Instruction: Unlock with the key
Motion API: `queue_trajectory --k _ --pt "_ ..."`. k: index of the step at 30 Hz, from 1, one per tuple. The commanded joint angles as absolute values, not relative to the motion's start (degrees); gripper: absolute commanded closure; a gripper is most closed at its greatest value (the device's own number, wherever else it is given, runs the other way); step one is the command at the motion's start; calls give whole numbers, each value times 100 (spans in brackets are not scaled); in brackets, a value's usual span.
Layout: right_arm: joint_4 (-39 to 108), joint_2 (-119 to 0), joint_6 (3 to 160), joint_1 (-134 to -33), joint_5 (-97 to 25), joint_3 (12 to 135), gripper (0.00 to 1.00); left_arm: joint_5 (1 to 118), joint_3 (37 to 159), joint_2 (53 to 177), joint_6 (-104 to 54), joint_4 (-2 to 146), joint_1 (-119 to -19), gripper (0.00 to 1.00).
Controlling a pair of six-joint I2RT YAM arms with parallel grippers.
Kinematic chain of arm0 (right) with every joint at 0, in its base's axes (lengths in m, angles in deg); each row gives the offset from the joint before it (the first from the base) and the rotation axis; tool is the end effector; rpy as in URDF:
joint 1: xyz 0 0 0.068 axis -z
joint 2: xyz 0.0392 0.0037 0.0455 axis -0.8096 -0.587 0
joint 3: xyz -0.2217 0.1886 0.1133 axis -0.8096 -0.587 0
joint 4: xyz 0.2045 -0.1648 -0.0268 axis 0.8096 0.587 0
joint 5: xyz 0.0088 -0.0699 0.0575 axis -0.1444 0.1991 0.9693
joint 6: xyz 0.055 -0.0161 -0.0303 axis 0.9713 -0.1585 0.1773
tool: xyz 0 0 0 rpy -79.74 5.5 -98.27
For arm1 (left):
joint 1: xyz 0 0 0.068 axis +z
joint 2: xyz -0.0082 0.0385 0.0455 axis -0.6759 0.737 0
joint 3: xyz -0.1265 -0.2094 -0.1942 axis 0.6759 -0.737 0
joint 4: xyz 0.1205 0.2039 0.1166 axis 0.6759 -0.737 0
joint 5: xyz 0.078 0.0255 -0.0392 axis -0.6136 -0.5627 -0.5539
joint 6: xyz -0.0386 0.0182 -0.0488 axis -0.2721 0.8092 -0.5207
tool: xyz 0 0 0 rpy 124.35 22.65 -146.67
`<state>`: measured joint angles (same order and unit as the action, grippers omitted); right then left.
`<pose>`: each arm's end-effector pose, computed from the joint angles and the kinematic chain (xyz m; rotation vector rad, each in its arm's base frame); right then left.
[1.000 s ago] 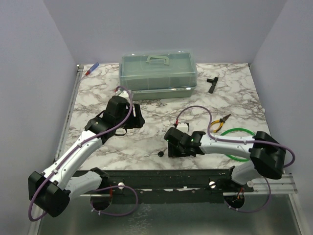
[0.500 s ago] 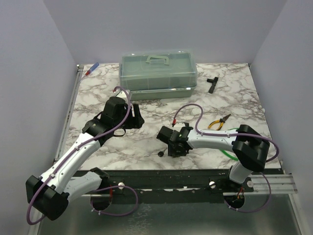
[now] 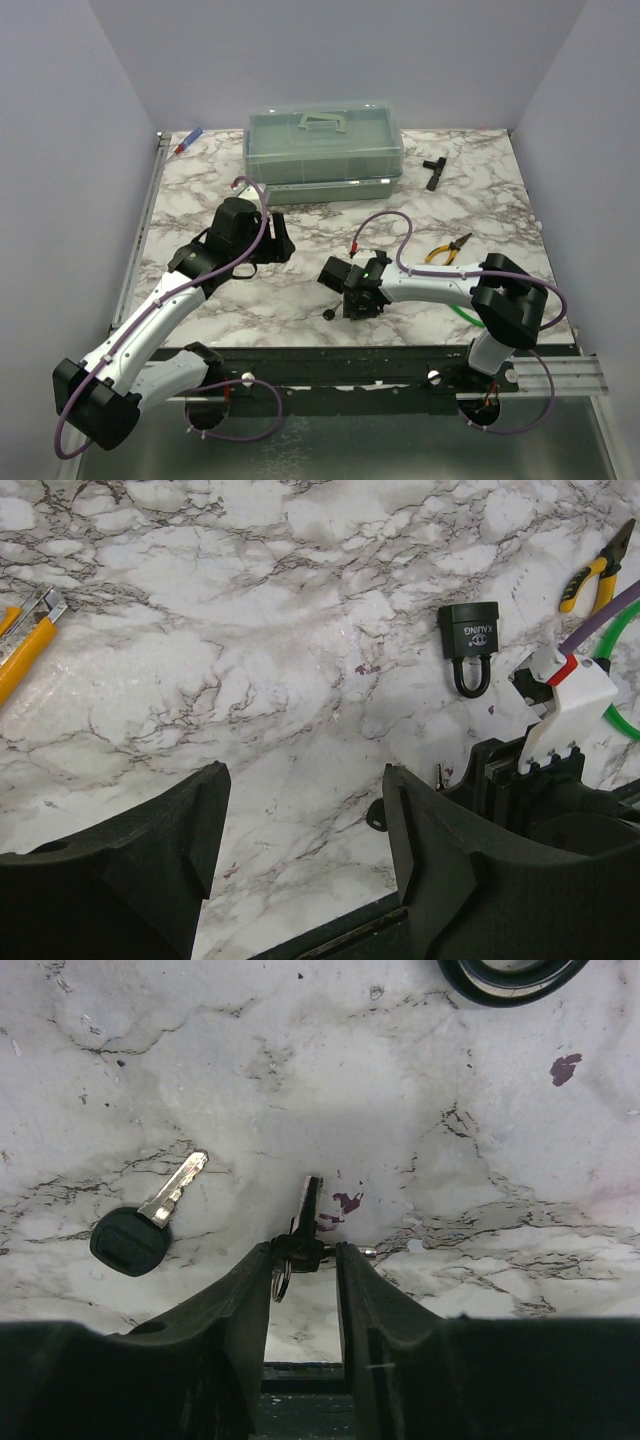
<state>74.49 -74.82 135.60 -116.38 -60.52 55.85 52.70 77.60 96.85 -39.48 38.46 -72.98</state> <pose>0.1564 0.2671 0.1881 0.0103 2.7980 0.0390 0.1777 -0.1060 0.3298 0.1057 2.2766 -0.5590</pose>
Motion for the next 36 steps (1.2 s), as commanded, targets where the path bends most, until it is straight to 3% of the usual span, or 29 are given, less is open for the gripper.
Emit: queue_trajectory --k 1,13,30,32,34,36 --pt "7494 -7669 13525 -11681 -6252 5619 72 5252 7723 9584 -3882 3799 -7284 32" --pt "7229 -7545 13318 -11685 -6328 5500 93 5284 7709 9586 -3907 3808 -7289 32" --pt "5689 -6053 12726 -11681 -6617 4403 95 6776 6972 9591 -5492 4697 -7293 32" --pt "5812 -6049 12751 -11681 -6626 4437 90 6820 6902 9659 -5596 4769 -7295 32" --pt "6104 -6084 12948 -11681 -6667 4548 67 6858 6943 9697 -5558 4750 -7293 32" --pt "6343 -6127 13141 -11681 -6624 4670 52 6821 7134 9677 -5413 4575 -7293 32"
